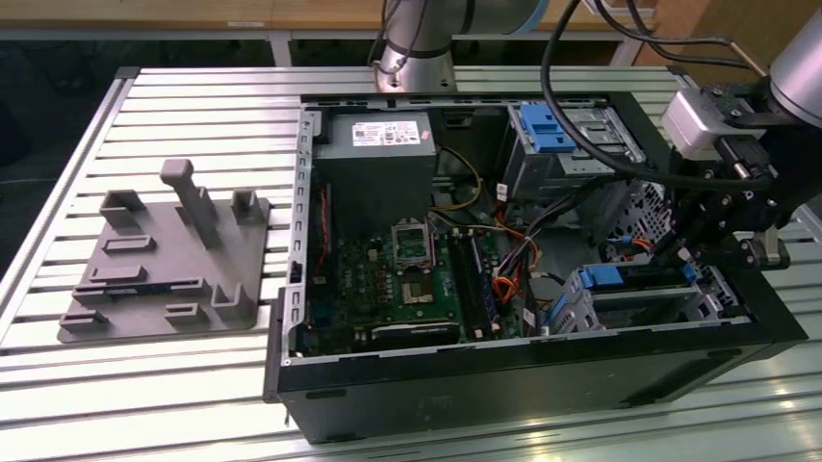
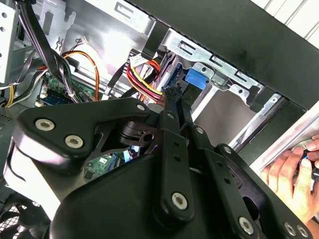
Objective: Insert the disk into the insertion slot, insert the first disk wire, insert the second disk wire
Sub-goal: 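Insert the first disk wire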
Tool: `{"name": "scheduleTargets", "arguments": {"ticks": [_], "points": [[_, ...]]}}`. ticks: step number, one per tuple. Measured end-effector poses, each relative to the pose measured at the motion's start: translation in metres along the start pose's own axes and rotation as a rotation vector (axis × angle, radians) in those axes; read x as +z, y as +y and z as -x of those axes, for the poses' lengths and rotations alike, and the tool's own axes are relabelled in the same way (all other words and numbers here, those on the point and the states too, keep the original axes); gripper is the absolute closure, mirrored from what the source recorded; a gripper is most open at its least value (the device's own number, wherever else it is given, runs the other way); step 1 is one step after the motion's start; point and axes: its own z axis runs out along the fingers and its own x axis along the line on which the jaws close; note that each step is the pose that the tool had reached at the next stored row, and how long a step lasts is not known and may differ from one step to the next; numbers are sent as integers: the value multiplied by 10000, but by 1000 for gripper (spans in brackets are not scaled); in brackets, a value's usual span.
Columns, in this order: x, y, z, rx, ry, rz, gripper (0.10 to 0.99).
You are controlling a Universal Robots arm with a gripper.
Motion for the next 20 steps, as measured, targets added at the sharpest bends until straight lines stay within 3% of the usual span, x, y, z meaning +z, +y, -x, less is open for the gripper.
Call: {"name": "scheduleTargets", "arguments": {"ticks": [20], "points": [[47,-1,-2,0,2,0,922]]}}
